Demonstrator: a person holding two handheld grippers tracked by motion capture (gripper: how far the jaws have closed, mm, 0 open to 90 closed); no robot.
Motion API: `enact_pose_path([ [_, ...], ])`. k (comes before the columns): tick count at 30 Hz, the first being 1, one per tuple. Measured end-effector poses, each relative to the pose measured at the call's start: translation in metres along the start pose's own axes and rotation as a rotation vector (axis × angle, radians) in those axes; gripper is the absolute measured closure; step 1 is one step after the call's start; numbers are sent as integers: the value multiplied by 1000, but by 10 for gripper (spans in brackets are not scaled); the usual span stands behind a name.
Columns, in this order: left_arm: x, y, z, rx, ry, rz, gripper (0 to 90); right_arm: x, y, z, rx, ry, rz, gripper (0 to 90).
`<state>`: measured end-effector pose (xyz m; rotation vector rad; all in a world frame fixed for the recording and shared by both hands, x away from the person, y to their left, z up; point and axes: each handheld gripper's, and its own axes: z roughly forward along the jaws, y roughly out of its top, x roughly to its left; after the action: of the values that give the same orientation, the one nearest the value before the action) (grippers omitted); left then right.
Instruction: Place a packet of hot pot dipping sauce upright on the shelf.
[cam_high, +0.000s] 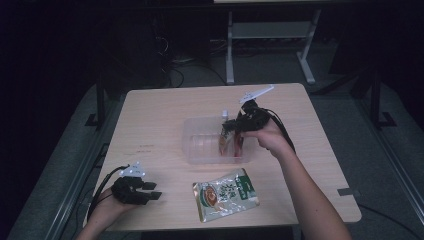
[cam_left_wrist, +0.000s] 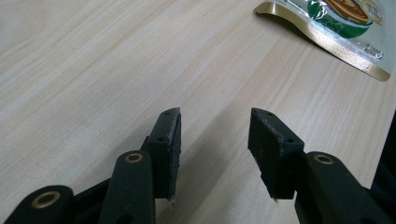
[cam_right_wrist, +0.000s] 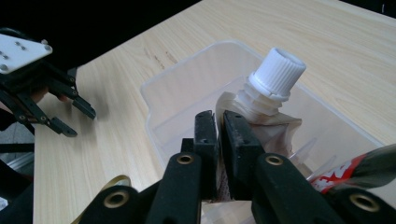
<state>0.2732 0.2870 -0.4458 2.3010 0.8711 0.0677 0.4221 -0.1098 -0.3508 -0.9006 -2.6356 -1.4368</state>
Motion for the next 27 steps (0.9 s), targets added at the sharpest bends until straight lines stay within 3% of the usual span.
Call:
enact_pose_path([
  [2, 0, 0, 0, -1, 1, 5, 538, 1, 0, -1, -3, 2, 1, 794],
  [10, 0, 1, 1, -5, 0, -1, 536, 9, 0, -9, 1, -38, -16, 547],
  [17, -1, 1, 2, -5, 6, -3, 497, 14, -2, -17, -12, -48, -22, 431],
  [21, -1, 1, 3, 8, 8, 8, 437, 21, -2, -23, -22, -56, -37, 388],
  [27, -7, 4, 1, -5, -12, 14, 385, 33, -6, -38, -48, -62, -51, 392],
])
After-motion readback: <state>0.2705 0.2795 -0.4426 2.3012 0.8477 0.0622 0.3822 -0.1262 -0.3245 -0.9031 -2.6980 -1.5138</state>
